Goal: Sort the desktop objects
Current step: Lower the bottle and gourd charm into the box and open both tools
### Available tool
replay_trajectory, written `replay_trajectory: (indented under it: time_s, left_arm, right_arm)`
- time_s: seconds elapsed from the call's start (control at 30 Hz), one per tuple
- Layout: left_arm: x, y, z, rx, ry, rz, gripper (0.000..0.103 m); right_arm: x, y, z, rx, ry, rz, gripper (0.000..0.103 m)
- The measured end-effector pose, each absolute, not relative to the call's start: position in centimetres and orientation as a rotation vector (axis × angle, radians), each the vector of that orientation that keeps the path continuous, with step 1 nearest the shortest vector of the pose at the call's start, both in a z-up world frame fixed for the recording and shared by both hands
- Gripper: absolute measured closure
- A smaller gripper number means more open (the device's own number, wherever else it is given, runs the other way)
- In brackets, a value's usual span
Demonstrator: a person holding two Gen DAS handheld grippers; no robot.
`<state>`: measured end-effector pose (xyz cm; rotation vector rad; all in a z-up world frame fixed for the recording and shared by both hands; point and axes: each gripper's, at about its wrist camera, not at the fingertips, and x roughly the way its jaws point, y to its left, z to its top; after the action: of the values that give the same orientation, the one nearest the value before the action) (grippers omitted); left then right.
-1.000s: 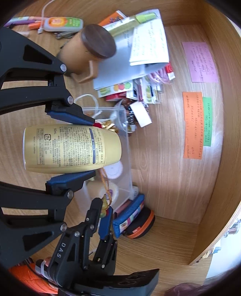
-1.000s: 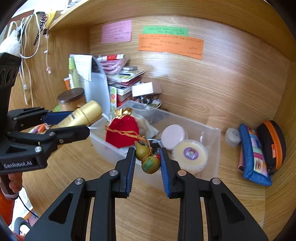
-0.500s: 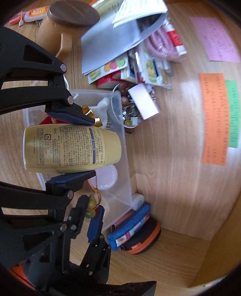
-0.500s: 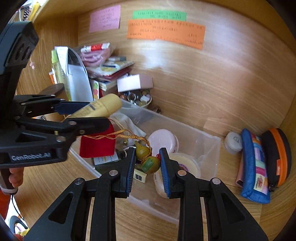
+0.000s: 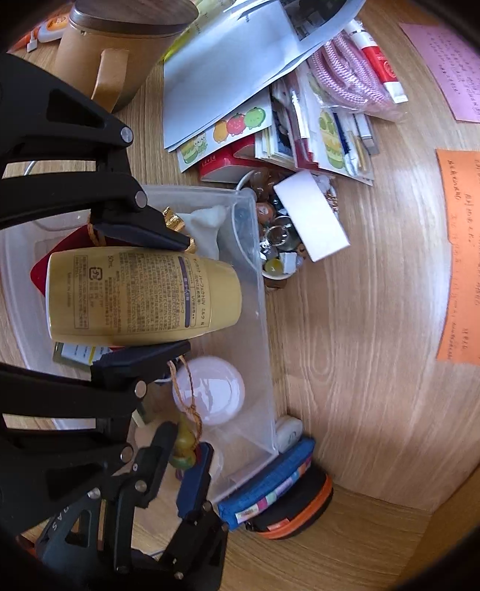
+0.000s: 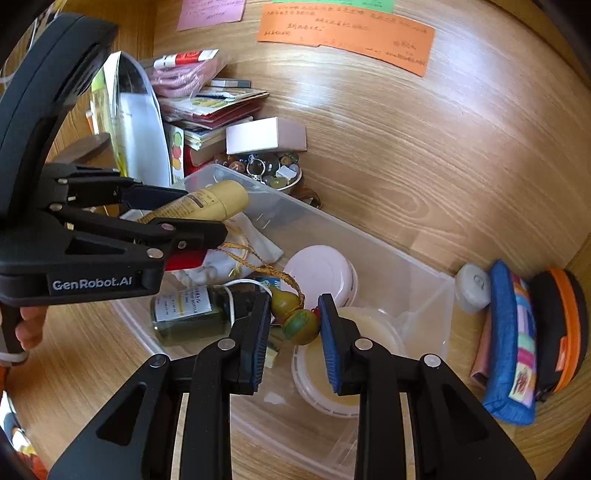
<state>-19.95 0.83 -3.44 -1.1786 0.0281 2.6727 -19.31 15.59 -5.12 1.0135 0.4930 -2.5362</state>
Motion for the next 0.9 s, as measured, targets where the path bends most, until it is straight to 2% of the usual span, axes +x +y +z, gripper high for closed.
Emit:
replay_trajectory:
  time_s: [0.13, 0.2, 0.27, 0.43, 0.5, 0.57, 0.63, 0.83, 0.9]
  left_arm:
    - [-19.9, 0.4, -3.7, -1.185, 0.024, 2.661, 0.055]
    - [-19.7, 0.3, -3.6, -1.188, 0.019, 2.639, 0.053]
    - [-19.6, 0.1, -3.5, -1.194, 0.008, 2.614, 0.051]
    - [-18.8, 0.2, -3.3, -1.196, -0.001, 2.596, 0.049]
    - [-18.1, 0.1, -3.1, -1.182, 0.000, 2.606, 0.036]
    - [-17.3, -0.2, -2.7, -1.162, 0.007, 2.629, 0.028]
    - [-16.7, -0.6, -2.5, -1.150, -0.006, 2.637, 0.027]
    - [-15.0, -1.9, -1.8, -1.161, -0.048, 2.663, 0.022]
    - [-14.2, -2.0, -1.5, -1.159, -0.063, 2.664, 0.016]
  right_arm:
    - [-19.4, 15.0, -5.2, 1.018, 0.540, -2.543, 0.076]
    - [-19.4, 14.9, -5.2, 1.033, 0.542, -2.545, 0.060]
    - [-19.2, 14.9, -5.1, 1.034, 0.551, -2.556, 0.049]
    - [-18.6, 14.7, -4.6, 1.039, 0.592, -2.579, 0.049]
    - [-18.3, 14.8, -4.2, 1.043, 0.592, -2.588, 0.043]
    - [-18.0, 14.9, -3.8, 1.043, 0.587, -2.603, 0.038]
    - [-17.5, 15.1, -3.3, 1.041, 0.578, -2.621, 0.033]
    - [-15.6, 15.8, -1.9, 1.048, 0.510, -2.665, 0.029]
    - [-14.8, 16.0, -1.6, 1.034, 0.493, -2.686, 0.021]
